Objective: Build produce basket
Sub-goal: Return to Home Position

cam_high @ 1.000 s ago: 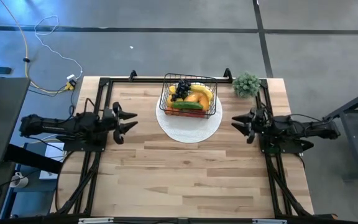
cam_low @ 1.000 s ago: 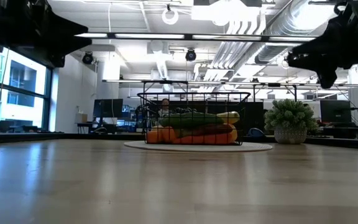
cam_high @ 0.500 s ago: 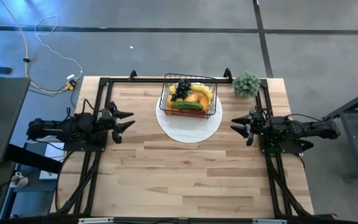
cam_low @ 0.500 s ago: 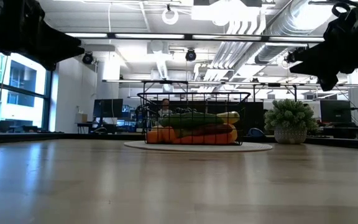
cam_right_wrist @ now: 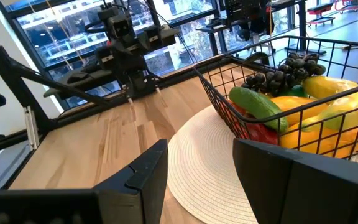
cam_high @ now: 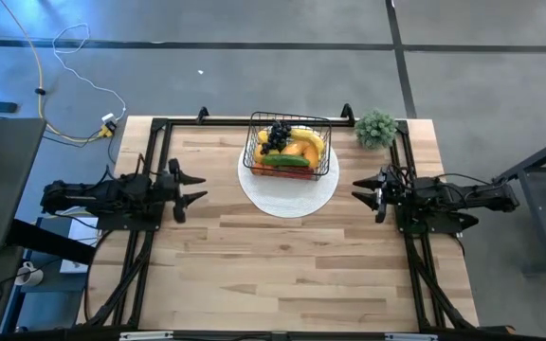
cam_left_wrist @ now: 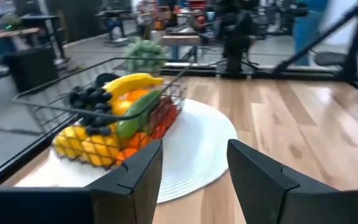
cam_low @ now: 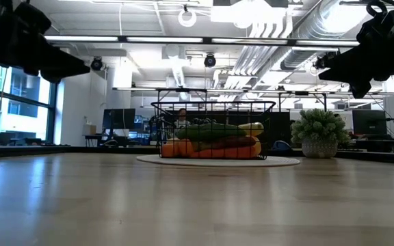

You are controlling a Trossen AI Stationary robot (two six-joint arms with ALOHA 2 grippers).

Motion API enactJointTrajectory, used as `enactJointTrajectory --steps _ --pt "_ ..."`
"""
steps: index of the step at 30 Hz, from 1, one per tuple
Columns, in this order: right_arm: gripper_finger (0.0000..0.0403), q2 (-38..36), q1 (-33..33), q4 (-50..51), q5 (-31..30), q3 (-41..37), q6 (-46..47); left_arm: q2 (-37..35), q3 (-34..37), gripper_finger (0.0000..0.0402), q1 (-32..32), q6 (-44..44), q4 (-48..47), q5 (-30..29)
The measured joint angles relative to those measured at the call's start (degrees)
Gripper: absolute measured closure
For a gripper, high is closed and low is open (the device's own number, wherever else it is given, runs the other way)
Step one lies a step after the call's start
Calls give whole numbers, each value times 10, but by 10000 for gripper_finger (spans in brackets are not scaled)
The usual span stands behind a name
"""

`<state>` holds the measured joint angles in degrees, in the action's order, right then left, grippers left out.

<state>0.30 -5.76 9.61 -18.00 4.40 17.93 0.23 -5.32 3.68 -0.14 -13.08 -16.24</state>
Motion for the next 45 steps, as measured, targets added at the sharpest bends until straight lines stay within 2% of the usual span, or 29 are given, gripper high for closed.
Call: enactJointTrajectory --steps 3,10,45 --pt "240 0 0 0 0 0 0 0 0 234 0 12 0 19" --pt "240 0 0 0 0 0 0 0 0 234 0 -42 0 21" --pt "240 0 0 0 0 0 0 0 0 234 0 -42 0 21"
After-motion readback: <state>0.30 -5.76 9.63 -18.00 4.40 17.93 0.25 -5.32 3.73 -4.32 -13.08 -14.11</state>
